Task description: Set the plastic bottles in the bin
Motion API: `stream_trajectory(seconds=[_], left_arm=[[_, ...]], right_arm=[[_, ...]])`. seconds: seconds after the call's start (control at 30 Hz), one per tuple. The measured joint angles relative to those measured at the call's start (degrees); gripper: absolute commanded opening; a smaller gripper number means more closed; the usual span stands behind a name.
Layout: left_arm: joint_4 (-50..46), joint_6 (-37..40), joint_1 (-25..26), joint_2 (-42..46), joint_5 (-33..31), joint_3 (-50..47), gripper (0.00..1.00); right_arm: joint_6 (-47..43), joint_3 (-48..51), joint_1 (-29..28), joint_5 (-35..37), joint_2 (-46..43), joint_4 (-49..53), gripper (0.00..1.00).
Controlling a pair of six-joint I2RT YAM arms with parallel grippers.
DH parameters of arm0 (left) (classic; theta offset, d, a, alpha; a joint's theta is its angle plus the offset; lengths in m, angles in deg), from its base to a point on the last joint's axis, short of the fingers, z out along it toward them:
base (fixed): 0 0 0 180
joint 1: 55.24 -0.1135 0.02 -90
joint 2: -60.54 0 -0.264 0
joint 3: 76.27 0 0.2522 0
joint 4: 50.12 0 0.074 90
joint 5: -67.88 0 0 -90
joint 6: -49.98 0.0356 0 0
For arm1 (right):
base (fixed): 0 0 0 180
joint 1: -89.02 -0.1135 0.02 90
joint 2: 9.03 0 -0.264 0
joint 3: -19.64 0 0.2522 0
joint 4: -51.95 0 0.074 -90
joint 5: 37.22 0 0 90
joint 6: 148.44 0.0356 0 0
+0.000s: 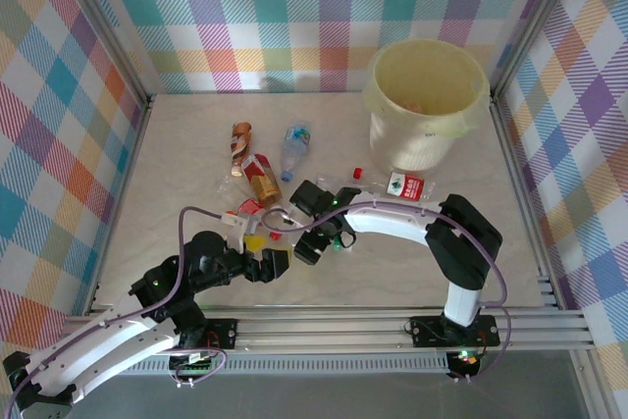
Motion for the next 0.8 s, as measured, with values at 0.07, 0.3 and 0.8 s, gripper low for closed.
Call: stream_trajectory(seconds=[0.07, 0.3, 0.8], left_arm=[[0.0, 0.0, 0.0, 0.6, 0.0, -0.1, 1.00], [-0.5, 0.0, 0.0, 3.6, 0.0, -0.2, 1.00], [-0.3, 0.0, 0.0, 5.2, 0.0, -1.3, 1.00]], right_arm=[[0.0, -0.9, 0.0, 0.5, 0.7, -0.3, 0.94], [-1.4, -3.0, -0.1, 1.3, 4.1, 0.6, 0.88], [-3.0, -5.2, -0.2, 1.4, 7.9, 2.4, 0.62]])
